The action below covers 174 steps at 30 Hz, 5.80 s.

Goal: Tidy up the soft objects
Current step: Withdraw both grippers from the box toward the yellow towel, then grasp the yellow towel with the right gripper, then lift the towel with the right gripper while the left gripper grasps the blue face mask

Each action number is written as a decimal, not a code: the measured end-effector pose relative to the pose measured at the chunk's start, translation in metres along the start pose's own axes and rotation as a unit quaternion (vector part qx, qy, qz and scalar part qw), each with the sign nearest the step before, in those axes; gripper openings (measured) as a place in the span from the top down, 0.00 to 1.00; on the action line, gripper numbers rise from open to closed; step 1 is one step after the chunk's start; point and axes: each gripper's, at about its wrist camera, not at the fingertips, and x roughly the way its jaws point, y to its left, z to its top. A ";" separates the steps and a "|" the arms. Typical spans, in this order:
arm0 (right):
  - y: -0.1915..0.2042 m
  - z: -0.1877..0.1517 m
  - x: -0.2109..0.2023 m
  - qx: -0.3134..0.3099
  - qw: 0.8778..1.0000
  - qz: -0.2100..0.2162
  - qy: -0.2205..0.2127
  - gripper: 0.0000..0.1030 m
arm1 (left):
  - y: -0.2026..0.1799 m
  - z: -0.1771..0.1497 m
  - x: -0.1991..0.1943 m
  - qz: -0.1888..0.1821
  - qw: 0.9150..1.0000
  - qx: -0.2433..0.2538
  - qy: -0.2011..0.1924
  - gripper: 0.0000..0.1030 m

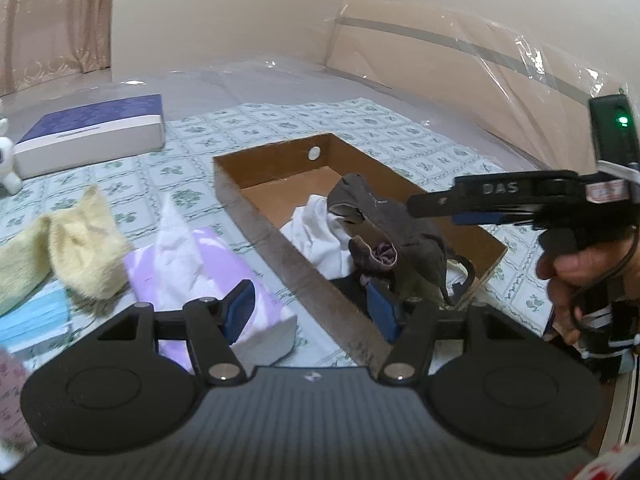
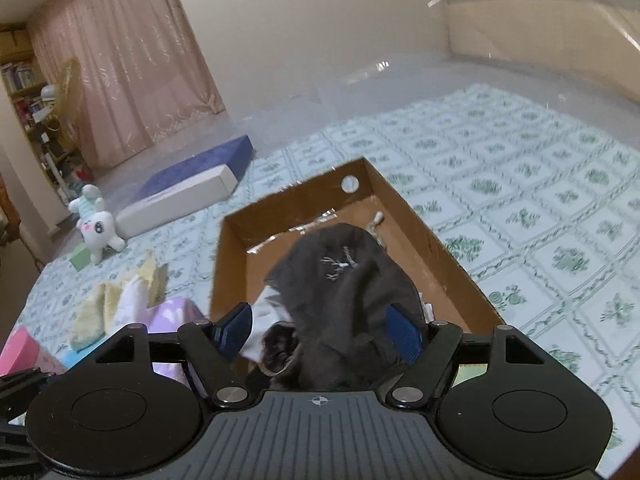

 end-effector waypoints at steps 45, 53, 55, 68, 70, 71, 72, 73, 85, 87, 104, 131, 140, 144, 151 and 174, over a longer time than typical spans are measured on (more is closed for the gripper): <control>0.138 -0.100 -0.081 -0.079 0.996 0.043 0.014 0.28 | 0.069 -0.070 -0.149 0.080 0.991 -0.107 -0.010 0.40; 0.139 -0.102 -0.078 -0.079 0.996 0.044 0.021 0.28 | 0.070 -0.071 -0.149 0.075 0.992 -0.103 -0.008 0.40; 0.139 -0.103 -0.076 -0.078 0.996 0.044 0.023 0.28 | 0.071 -0.071 -0.149 0.074 0.992 -0.104 -0.008 0.40; 0.153 -0.089 -0.067 -0.096 0.993 0.063 0.022 0.28 | 0.085 -0.054 -0.163 0.064 0.994 -0.085 -0.024 0.40; 0.159 -0.083 -0.064 -0.103 0.992 0.072 0.020 0.28 | 0.092 -0.045 -0.169 0.066 0.994 -0.079 -0.030 0.40; 0.162 -0.080 -0.063 -0.106 0.991 0.076 0.020 0.28 | 0.095 -0.041 -0.172 0.067 0.995 -0.073 -0.033 0.40; 0.166 -0.076 -0.061 -0.109 0.991 0.080 0.020 0.28 | 0.098 -0.037 -0.176 0.070 0.995 -0.066 -0.036 0.40; 0.171 -0.071 -0.058 -0.115 0.989 0.087 0.020 0.28 | 0.102 -0.032 -0.180 0.073 0.995 -0.059 -0.039 0.40; 0.233 -0.016 -0.002 -0.168 0.974 0.143 0.040 0.28 | 0.181 0.016 -0.208 0.085 0.993 -0.057 -0.053 0.40; 0.241 -0.007 0.010 -0.173 0.973 0.147 0.045 0.28 | 0.197 0.022 -0.208 0.097 0.993 -0.050 -0.049 0.40; 0.277 0.062 0.168 -0.094 0.968 0.162 0.165 0.04 | 0.328 0.037 -0.154 0.142 0.988 -0.060 0.025 0.40; 0.299 0.008 0.338 -0.199 0.941 0.028 0.271 0.00 | 0.399 -0.010 -0.057 0.117 0.985 -0.095 0.088 0.40; 0.299 0.004 0.340 -0.217 0.937 0.024 0.272 0.32 | 0.400 -0.015 -0.049 0.109 0.985 -0.094 0.095 0.40; 0.307 0.007 0.335 -0.219 0.934 0.046 0.280 0.82 | 0.400 -0.015 -0.049 0.108 0.985 -0.097 0.095 0.40; 0.309 0.028 0.313 -0.209 0.947 0.058 0.238 0.86 | 0.397 -0.012 -0.053 0.105 0.986 -0.082 0.099 0.40; 0.274 0.093 0.280 -0.137 0.978 0.058 0.149 0.86 | 0.389 0.026 0.027 -0.060 0.971 0.171 0.153 0.38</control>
